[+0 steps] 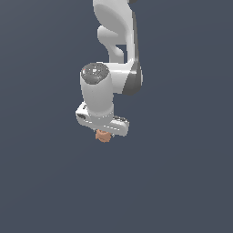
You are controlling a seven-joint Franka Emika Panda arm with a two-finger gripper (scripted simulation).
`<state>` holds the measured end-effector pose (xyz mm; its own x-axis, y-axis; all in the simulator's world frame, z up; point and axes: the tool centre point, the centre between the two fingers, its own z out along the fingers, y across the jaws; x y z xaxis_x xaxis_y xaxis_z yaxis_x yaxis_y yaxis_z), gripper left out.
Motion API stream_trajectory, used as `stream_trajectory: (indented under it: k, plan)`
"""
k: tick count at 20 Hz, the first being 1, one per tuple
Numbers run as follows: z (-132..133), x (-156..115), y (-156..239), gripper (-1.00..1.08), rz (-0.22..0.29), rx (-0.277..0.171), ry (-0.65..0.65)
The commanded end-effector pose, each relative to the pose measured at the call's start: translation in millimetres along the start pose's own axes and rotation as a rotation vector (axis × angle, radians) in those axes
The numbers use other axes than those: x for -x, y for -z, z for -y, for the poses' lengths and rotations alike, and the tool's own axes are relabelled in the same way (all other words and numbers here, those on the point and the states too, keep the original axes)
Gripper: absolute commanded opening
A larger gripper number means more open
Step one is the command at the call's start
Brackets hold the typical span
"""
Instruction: Pick up the object and move it to a goal position.
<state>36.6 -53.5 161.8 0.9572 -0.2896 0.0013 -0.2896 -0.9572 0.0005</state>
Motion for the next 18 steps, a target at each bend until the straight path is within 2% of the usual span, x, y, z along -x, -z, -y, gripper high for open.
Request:
stream_trajectory:
  k: [1,9,18]
  plan:
    - [2.5,-12.5,14.9,-1.0,0.001,0.0,0.0]
    - [8.2,-39.8,45.0,-1.0,0.001,0.0,0.0]
    - [10.7,-51.7,57.1,-1.0,0.001,0.0,0.0]
